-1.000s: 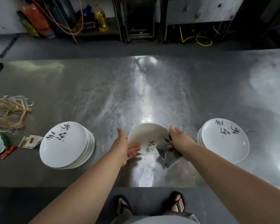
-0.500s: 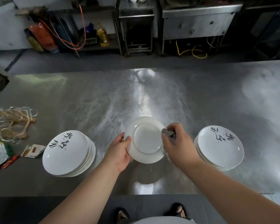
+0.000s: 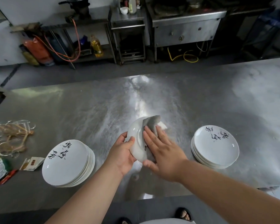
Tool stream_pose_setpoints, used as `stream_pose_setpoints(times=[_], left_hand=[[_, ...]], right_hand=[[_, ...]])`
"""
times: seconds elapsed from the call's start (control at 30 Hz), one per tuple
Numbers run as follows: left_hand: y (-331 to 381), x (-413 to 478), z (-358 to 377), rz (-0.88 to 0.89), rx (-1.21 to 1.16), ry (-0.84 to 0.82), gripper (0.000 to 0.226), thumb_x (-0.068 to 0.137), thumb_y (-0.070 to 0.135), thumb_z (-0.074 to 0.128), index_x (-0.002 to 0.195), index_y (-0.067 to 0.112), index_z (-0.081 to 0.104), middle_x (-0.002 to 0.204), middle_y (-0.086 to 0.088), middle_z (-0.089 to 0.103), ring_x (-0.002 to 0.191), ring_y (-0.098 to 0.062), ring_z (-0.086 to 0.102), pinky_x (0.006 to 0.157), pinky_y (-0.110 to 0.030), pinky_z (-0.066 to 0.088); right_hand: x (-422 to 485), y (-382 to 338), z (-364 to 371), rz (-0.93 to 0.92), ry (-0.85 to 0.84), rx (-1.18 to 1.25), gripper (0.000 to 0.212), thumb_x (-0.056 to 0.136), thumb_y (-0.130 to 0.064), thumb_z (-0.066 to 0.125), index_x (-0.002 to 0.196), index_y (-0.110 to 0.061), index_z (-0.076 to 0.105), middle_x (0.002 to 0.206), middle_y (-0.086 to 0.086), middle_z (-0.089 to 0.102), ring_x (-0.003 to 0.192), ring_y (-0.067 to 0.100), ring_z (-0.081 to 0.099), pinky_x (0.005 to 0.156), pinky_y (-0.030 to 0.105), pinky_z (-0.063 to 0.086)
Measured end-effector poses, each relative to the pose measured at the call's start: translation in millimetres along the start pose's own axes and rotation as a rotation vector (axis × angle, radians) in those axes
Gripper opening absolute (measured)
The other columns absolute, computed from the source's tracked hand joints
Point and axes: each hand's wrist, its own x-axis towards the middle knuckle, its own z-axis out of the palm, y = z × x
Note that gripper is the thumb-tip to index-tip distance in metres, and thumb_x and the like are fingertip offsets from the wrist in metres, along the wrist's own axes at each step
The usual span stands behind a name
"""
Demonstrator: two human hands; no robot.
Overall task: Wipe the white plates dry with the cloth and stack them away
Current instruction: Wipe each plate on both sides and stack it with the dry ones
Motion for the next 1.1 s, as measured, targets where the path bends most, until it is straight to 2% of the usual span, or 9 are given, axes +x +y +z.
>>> stream_pose_setpoints(times=[0.1, 0.27, 0.47, 0.57, 0.67, 0.83, 0.93, 1.0, 1.1], left_hand=[[1, -2, 1, -0.010, 0.000, -0.023, 0.022, 0.109, 0.007, 0.046, 0.122, 0.014, 0.062, 0.113, -0.017, 0.076, 0.093, -0.027, 0.077, 0.070, -0.040, 0.062], [2, -3, -2, 0.007, -0.020, 0.023, 0.024, 0.106, 0.007, 0.051, 0.127, 0.014, 0.060, 0.117, -0.016, 0.076, 0.096, -0.029, 0.076, 0.077, -0.045, 0.061], [1, -1, 5, 0.005, -0.045, 0.035, 0.023, 0.108, 0.008, 0.048, 0.129, 0.013, 0.058, 0.108, -0.016, 0.077, 0.092, -0.028, 0.077, 0.080, -0.047, 0.061], [2, -2, 4, 0.006, -0.038, 0.045, 0.021, 0.108, 0.007, 0.049, 0.124, 0.014, 0.060, 0.110, -0.015, 0.077, 0.091, -0.026, 0.077, 0.071, -0.044, 0.064], [2, -2, 7, 0.006, -0.056, 0.046, 0.021, 0.108, 0.009, 0.049, 0.126, 0.015, 0.060, 0.118, -0.017, 0.075, 0.093, -0.028, 0.077, 0.072, -0.046, 0.064], [6, 0, 14, 0.000, -0.076, 0.035, 0.025, 0.109, 0.010, 0.046, 0.130, 0.015, 0.060, 0.122, -0.018, 0.074, 0.100, -0.029, 0.077, 0.074, -0.045, 0.063], [8, -4, 13, 0.014, -0.047, 0.024, 0.020, 0.109, 0.009, 0.047, 0.119, 0.018, 0.062, 0.111, -0.011, 0.078, 0.092, -0.024, 0.078, 0.073, -0.044, 0.062], [10, -6, 11, 0.025, 0.005, 0.007, 0.018, 0.108, 0.010, 0.049, 0.117, 0.019, 0.061, 0.105, -0.007, 0.079, 0.088, -0.022, 0.078, 0.073, -0.043, 0.060], [18, -9, 12, 0.030, 0.095, -0.056, 0.019, 0.107, 0.011, 0.052, 0.122, 0.018, 0.060, 0.108, -0.010, 0.077, 0.087, -0.024, 0.076, 0.066, -0.040, 0.060]], right_hand=[[-10, -16, 16, -0.138, 0.086, -0.093, 0.098, 0.098, -0.084, 0.014, 0.167, -0.016, -0.002, 0.175, 0.001, -0.009, 0.159, 0.032, -0.014, 0.127, 0.054, 0.002], [0, 20, 3, 0.102, 0.035, 0.002, 0.094, 0.097, -0.081, 0.016, 0.161, -0.026, -0.025, 0.168, -0.010, -0.033, 0.153, 0.022, -0.037, 0.130, 0.047, -0.005], [-21, -14, 23, -0.038, 0.089, -0.001, 0.101, 0.093, -0.088, 0.010, 0.167, -0.021, -0.005, 0.174, -0.006, -0.014, 0.158, 0.025, -0.024, 0.128, 0.045, -0.007], [-16, 12, 17, 0.088, 0.104, 0.039, 0.101, 0.090, -0.088, 0.000, 0.165, -0.022, -0.011, 0.172, -0.006, -0.020, 0.155, 0.025, -0.031, 0.130, 0.047, -0.002], [-17, 18, 1, 0.219, 0.089, 0.086, 0.101, 0.088, -0.086, 0.000, 0.164, -0.022, -0.018, 0.169, -0.006, -0.032, 0.151, 0.024, -0.039, 0.131, 0.044, -0.007], [-30, -18, 13, 0.022, 0.141, 0.054, 0.102, 0.095, -0.085, 0.008, 0.166, -0.014, -0.004, 0.174, 0.001, -0.014, 0.156, 0.029, -0.029, 0.128, 0.051, -0.008], [-27, 8, 13, 0.006, 0.172, 0.047, 0.096, 0.096, -0.083, 0.010, 0.167, -0.019, 0.000, 0.175, -0.003, -0.009, 0.159, 0.027, -0.023, 0.130, 0.053, 0.001], [-23, 21, 2, 0.082, 0.178, 0.076, 0.093, 0.096, -0.083, 0.011, 0.166, -0.025, -0.009, 0.174, -0.009, -0.016, 0.157, 0.025, -0.027, 0.130, 0.053, 0.006], [-12, 17, -15, 0.077, 0.143, 0.056, 0.096, 0.093, -0.084, 0.016, 0.165, -0.028, -0.016, 0.170, -0.014, -0.027, 0.154, 0.025, -0.035, 0.131, 0.048, -0.001]])
